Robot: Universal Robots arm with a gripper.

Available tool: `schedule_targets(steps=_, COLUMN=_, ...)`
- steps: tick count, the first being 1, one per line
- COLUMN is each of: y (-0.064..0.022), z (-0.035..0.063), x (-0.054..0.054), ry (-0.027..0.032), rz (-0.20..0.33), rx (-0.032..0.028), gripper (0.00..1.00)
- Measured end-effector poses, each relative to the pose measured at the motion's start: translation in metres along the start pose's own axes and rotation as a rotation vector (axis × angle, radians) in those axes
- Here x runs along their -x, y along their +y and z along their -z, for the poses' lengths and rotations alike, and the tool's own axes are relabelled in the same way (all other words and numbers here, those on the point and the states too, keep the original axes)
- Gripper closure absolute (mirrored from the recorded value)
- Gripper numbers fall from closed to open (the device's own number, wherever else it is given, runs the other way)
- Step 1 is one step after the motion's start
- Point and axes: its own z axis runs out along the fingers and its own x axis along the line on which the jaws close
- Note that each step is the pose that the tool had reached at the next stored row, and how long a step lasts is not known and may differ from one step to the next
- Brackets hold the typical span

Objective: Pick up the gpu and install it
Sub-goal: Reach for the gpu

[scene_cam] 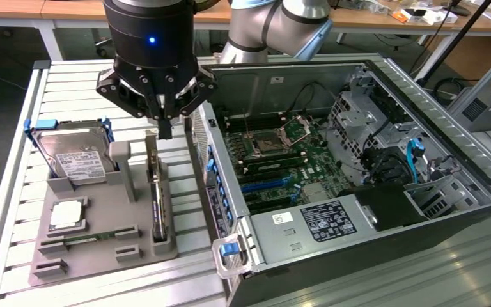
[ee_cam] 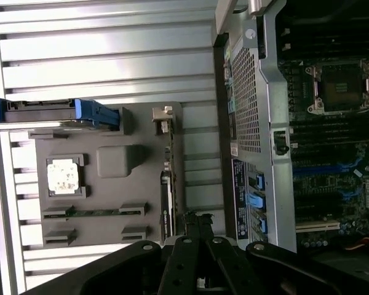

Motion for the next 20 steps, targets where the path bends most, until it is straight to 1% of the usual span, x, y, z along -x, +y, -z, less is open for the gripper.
schedule_targets(steps=7, y=-0.0030, z=0.0000, x=-0.011, ry=-0.0001, rz=0.000, rx=0.0000, gripper=0.89)
schedule_targets(steps=20, y=-0.0089, z=-0.0001, x=-0.036, ry=-0.0001, rz=0.000, rx=-0.0003, gripper=0.89)
